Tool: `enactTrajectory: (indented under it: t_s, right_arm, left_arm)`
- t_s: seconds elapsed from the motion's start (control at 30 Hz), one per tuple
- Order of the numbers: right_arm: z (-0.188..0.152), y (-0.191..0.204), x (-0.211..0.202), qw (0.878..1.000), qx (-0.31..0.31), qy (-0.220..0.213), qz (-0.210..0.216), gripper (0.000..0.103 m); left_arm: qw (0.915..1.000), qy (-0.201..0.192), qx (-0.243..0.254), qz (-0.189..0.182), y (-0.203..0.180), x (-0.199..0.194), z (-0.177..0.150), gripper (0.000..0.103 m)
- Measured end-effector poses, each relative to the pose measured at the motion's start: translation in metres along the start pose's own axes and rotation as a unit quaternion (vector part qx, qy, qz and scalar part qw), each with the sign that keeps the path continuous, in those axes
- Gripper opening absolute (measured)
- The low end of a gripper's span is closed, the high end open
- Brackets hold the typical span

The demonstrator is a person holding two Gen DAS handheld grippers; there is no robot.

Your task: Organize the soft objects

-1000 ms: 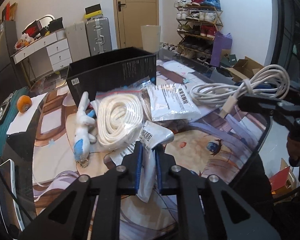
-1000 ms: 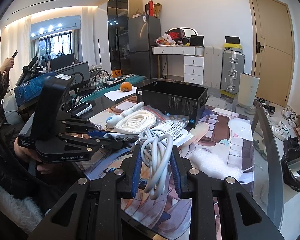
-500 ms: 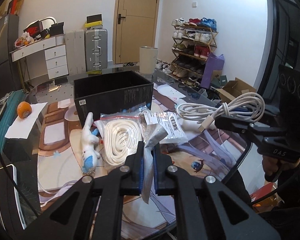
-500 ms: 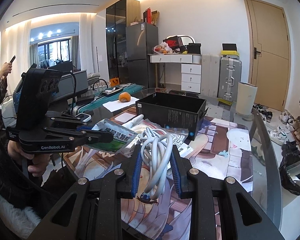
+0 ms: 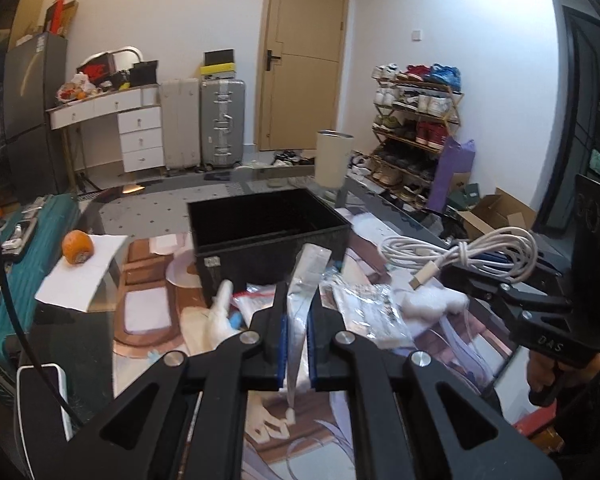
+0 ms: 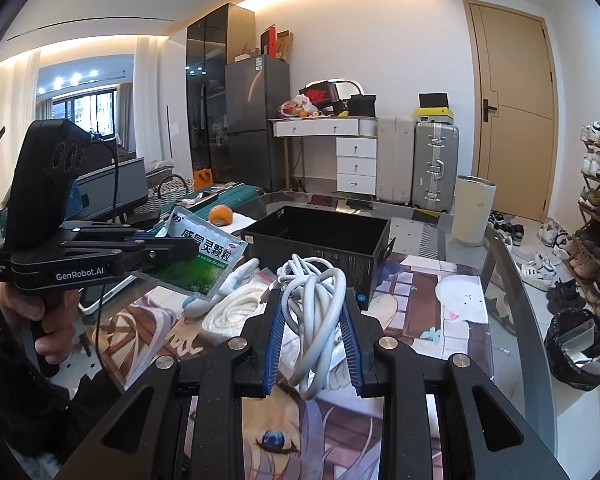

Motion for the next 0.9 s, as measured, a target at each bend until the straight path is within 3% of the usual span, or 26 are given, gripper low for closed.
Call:
enactTrajectory:
  t_s: [0.2, 0.63, 0.73, 0.8, 0.87, 0.9]
  right_arm:
    - [0.014, 0.001, 0.018, 1.0, 0.003, -0.004, -0.013, 0.027]
    - [0.041, 0.005, 0.058, 1.0, -0.002, -0.006, -0.011, 0.027]
    - [0.04, 0.005, 0.061, 1.0, -0.002, -0.002, -0.007, 0.027]
    - [0.038, 0.004, 0.062, 1.0, -0.003, -0.001, -0.007, 0.027]
    - [0.036, 0.002, 0.062, 1.0, 0.0, 0.001, -0.002, 0.027]
    - [0.036, -0.001, 0.062, 1.0, 0.002, 0.001, 0.0, 0.027]
  left_arm:
    - [0.9984, -0.006, -0.003, 0.056, 0.017, 0.012, 0.013, 0.004]
    - [0.9978, -0.004, -0.006, 0.066, 0.037, 0.035, 0.023, 0.004]
    - [0.9974, 0.019, 0.005, 0.069, 0.043, 0.035, 0.01, 0.007]
    - [0.9971, 0.039, -0.003, 0.065, 0.051, 0.038, -0.002, 0.015]
    - [0.9959, 0.056, -0.01, 0.07, 0.058, 0.04, -0.01, 0.059]
    - [0.9946, 0.062, -0.011, 0.082, 0.062, 0.041, -0.016, 0.063]
Point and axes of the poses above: each gripper's, at about its wrist camera, not at the fingertips, and x roughly the way its jaws point, y to its left, z to its top, the point moved 5 cm from there along x, roughly the way its jaws point, and after that the axes turned 15 degrees about x, right-handed, at the moved point
